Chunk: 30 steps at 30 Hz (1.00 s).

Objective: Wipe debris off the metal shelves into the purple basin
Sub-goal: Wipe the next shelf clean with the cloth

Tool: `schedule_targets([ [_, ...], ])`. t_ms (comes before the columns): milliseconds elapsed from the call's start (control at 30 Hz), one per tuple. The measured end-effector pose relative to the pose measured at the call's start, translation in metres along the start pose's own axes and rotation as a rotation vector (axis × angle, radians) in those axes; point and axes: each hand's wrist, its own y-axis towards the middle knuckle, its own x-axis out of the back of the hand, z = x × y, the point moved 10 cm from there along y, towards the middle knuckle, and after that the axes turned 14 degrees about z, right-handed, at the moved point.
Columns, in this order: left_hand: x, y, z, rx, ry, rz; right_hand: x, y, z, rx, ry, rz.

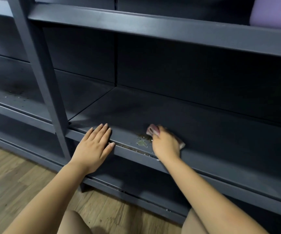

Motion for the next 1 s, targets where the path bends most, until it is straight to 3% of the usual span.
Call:
schedule_targets([
  [233,0.002,0.0,0.001,0.032,-0.038,0.034,-0.041,0.017,0.067,0.058,0.192,0.172],
  [367,0.005,-0.002,0.007,0.029,-0.09,0.077,-0.028,0.021,0.061,0.048,0.773,0.288],
  [433,0.008,-0.003,0.018,0.052,-0.112,0.059,-0.014,0.025,0.049,0.01,0.994,0.267],
  [467,0.008,-0.003,0.023,0.065,-0.116,0.051,-0.007,0.028,0.043,-0.002,0.995,0.249],
  [600,0.0,-0.003,0.028,0.11,-0.132,0.054,-0.007,0.047,0.024,0.002,0.526,0.233],
  [800,-0.004,0.0,0.03,0.115,-0.158,0.099,-0.033,0.047,0.038,0.065,0.393,0.352],
  [1000,-0.002,0.0,0.028,0.13,-0.14,0.111,-0.045,0.026,0.061,0.241,0.34,0.431],
])
